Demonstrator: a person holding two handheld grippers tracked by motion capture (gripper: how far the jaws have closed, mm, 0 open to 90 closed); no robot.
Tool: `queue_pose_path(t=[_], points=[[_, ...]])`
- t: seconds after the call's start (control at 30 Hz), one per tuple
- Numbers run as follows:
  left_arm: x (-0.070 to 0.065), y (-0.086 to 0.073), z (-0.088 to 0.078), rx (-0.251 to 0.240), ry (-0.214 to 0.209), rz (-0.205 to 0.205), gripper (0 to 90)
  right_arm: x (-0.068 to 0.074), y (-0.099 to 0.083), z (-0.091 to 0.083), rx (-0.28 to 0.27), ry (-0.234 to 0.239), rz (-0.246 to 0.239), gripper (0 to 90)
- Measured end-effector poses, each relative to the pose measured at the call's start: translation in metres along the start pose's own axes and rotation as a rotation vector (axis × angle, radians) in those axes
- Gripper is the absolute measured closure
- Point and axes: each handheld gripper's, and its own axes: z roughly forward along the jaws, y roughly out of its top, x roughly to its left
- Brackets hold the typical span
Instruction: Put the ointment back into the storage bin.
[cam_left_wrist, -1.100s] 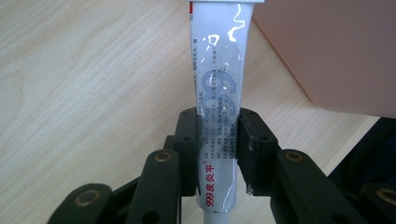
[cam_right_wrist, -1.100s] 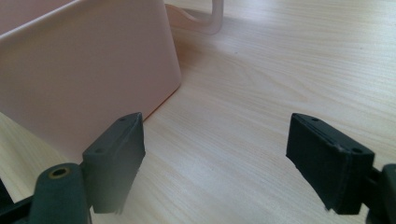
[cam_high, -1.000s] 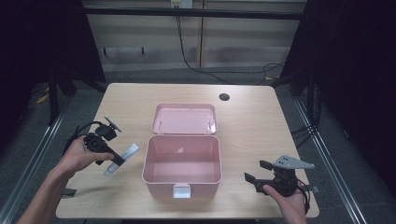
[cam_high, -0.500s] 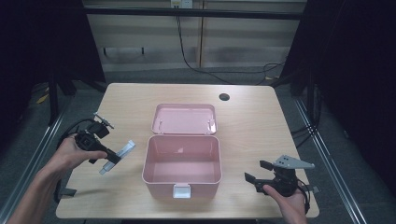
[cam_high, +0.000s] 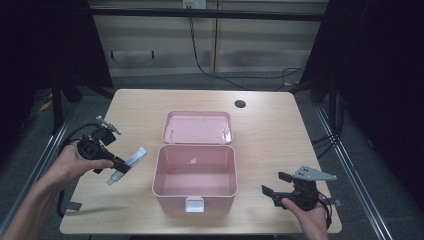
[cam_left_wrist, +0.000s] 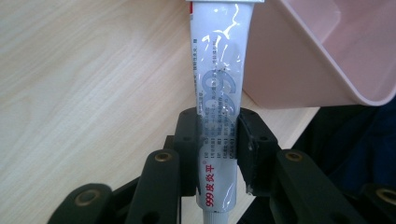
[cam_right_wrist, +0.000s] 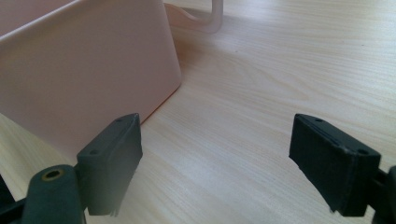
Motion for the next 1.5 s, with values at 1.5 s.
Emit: queue_pose_path(t=[1.5], points=[[-0.081, 0.068, -0.002, -0.065, -0.072, 0.278, 71.2, 0.0, 0.0, -0.001, -0.002, 0.007, 0.009, 16.6]])
